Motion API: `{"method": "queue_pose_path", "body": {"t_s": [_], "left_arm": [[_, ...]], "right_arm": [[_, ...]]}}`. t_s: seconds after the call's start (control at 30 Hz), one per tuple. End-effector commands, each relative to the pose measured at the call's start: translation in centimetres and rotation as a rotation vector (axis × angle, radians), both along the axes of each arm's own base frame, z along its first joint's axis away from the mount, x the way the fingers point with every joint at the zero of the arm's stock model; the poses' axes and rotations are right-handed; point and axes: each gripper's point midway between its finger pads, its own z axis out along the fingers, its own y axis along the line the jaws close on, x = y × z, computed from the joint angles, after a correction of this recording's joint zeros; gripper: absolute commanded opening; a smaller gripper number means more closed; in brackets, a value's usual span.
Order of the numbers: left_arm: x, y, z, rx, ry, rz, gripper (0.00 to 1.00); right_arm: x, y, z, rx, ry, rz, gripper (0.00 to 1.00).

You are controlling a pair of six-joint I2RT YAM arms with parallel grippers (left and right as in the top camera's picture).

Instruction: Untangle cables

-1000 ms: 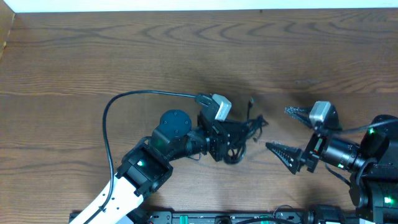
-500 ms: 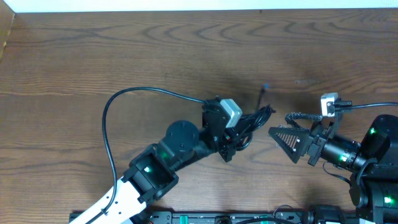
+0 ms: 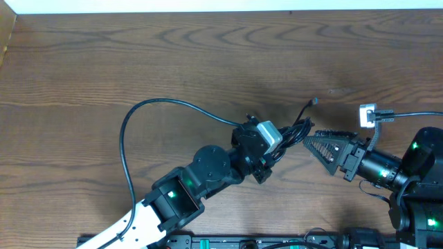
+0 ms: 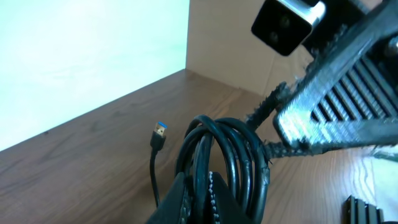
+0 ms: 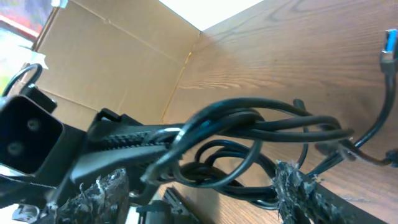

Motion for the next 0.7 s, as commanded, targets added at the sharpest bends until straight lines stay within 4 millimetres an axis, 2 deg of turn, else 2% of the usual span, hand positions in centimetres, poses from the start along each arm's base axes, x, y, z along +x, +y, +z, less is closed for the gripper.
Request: {"method": "queue_pose_path", "body": {"t_s": [0.0,0.13,0.43,0.67], "left_arm": [[0.4,-0.3,0.4,0.009,-0.034,0.011,0.08],[0.3,-0.6,0.3,0.004,-0.031,-0.006,0.07],[-0.6,-1.3,2.2,-0.064,-0.073,-0.072,0.07],[-0.6,-1.3,2.5,-0.073,-0.08,-0.073,0.07]], "right_arm": [[-0.1,0.0,0.5,0.023,0.017,-0.007,0.71],[0.0,0.0,0.4,0.022,0.018,-0.01,0.7],[0.9,-0.9,-0.4,-0.029,0.015,-0.084,0.65],[1.7,-2.2,-2.3,-0.101,0.064,-0.173,0.63]]}}
